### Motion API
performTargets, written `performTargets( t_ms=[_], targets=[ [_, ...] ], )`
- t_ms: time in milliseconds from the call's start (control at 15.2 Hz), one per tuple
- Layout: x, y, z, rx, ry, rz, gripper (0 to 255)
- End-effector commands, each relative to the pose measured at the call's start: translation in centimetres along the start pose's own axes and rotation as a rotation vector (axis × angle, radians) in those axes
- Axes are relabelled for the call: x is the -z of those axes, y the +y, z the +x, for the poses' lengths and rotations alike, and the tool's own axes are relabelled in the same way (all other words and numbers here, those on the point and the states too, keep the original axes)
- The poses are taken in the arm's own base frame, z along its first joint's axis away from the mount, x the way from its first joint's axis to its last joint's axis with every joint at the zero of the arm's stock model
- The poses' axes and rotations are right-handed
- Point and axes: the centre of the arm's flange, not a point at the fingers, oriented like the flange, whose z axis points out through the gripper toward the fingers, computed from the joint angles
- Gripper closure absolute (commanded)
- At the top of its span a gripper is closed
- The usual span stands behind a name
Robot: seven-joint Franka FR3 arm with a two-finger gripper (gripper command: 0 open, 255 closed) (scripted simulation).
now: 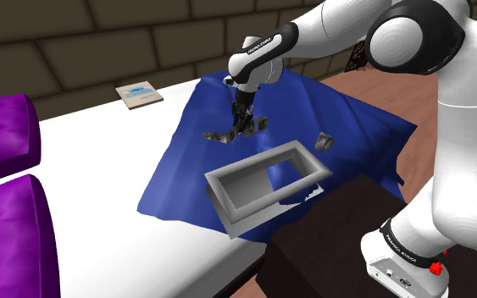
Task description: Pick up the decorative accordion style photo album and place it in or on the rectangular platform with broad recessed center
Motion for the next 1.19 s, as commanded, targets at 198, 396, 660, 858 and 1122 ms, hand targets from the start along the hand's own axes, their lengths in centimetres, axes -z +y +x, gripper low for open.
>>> performTargets(
  t_ms=[198, 396, 660, 858, 1122],
  targets=[
    [0.0, 0.0, 0.0, 0.0, 0.0, 0.0, 255],
    [0.0, 0.0, 0.0, 0.0, 0.0, 0.0, 255],
    [2.1, -0.2, 0.4, 0.0, 0.0, 0.0, 255],
    [3.6, -0.3, 0.7, 0.0, 0.0, 0.0, 255],
    [5.7, -0.5, 1.2, 0.0, 0.0, 0.0, 255]
  ],
)
